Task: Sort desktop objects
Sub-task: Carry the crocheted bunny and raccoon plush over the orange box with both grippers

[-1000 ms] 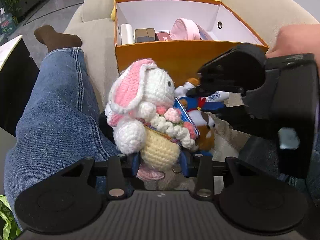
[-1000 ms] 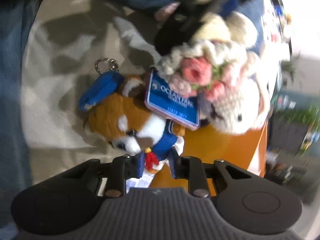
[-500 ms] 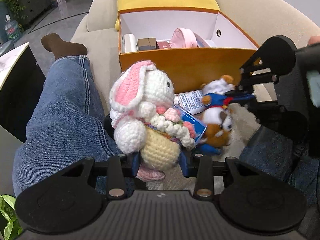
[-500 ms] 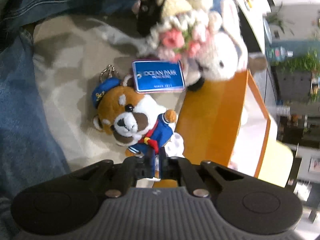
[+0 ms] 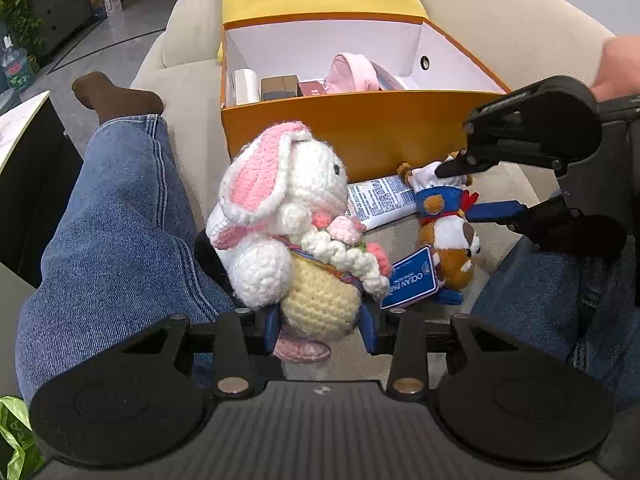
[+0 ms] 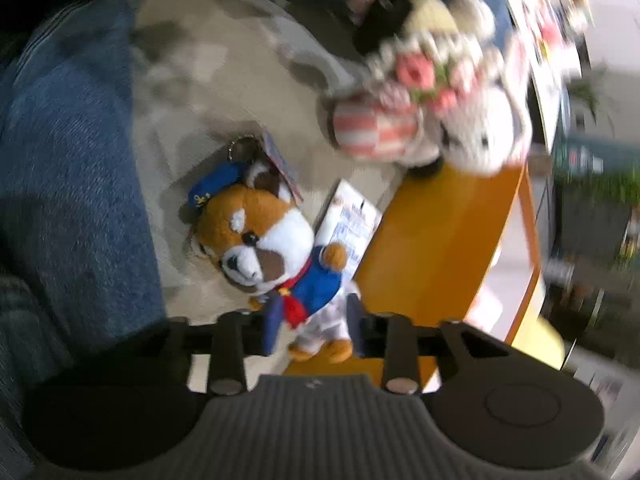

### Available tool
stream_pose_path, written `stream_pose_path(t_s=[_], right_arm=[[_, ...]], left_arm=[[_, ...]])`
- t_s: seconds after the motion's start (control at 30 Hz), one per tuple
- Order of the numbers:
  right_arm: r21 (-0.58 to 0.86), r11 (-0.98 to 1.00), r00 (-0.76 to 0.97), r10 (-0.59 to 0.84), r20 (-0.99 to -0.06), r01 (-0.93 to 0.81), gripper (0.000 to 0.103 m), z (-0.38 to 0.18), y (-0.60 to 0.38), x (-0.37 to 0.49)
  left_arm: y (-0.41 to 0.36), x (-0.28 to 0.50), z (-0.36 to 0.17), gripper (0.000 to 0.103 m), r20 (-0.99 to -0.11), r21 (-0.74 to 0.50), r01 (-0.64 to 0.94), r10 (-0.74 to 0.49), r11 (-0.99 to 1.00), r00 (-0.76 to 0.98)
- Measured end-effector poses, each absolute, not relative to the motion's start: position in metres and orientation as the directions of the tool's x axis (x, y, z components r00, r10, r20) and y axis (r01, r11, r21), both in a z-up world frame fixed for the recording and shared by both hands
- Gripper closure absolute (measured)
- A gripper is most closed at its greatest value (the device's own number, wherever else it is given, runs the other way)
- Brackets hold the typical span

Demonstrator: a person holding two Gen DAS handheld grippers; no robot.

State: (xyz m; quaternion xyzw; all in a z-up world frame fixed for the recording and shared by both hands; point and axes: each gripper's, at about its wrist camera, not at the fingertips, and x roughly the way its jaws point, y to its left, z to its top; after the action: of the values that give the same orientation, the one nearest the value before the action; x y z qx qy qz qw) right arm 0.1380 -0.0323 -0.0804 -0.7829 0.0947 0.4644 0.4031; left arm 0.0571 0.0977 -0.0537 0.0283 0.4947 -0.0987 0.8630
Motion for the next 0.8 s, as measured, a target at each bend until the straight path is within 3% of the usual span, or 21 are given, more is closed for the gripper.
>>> stream_pose_path(t_s=[0.17, 0.37, 0.6, 0.8], right_arm=[[-0.420, -0.752, 0.476, 0.161, -0.865, -0.508, 0.060, -0.085, -0.029, 0.144], [-0.417, -0.763, 0.459, 0.178, -0.870, -0.494, 0.057, -0.096, -0.017, 0.156], [-0.487, -0.635, 0.485, 0.196, -0.852, -0.599, 0.060, -0.100, 0.004, 0.162], [-0.483, -0.412, 0.451, 0.179, -0.874, -0.772, 0.066, -0.059, 0.019, 0.168]], left_arm=[[0.098, 0.059, -0.053, 0.058, -0.859, -0.051, 0.207, -0.148, 0.977, 0.491], [0.098, 0.063, -0.055, 0.058, -0.859, -0.054, 0.214, -0.155, 0.975, 0.487], [0.098, 0.060, -0.050, 0.058, -0.845, -0.057, 0.215, -0.162, 0.975, 0.510], [0.103, 0.049, -0.028, 0.058, -0.806, -0.072, 0.218, -0.185, 0.973, 0.562]])
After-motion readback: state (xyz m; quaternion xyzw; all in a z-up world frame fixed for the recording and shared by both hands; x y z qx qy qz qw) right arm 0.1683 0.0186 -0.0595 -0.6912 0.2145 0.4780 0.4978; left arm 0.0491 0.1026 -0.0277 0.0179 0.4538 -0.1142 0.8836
